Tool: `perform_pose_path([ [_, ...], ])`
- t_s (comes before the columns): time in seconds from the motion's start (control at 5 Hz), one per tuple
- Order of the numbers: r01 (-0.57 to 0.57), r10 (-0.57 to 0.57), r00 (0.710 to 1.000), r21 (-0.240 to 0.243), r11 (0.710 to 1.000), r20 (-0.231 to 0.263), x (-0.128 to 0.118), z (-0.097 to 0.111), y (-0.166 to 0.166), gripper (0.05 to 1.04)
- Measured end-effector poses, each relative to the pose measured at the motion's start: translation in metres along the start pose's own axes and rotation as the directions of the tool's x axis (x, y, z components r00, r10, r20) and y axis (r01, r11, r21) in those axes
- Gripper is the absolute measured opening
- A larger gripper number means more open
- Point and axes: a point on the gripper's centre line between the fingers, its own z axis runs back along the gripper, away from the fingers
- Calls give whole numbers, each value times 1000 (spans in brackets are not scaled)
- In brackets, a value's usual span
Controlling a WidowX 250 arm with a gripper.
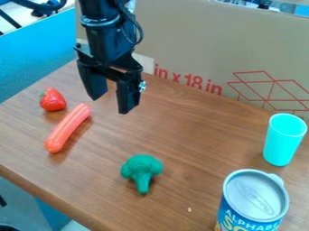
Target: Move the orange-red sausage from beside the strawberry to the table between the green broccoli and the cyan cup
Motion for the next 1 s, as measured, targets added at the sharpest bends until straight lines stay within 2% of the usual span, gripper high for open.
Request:
perform_pose_path([
  [0.2, -6, 6, 1000, -2, 1000, -23, -3, -5, 2, 1001],
  [0.4, -69, 73, 997, 88, 994, -41, -16, 0, 42, 1001],
  [0.6, -148, 148, 989, 150, 977, 14, -21, 7, 86, 1001],
  [0.8, -227, 225, 974, 165, 960, 31, -18, -5, 116, 1001],
  [1.0, -325, 321, 946, 160, 932, 51, -14, -26, 134, 1001],
])
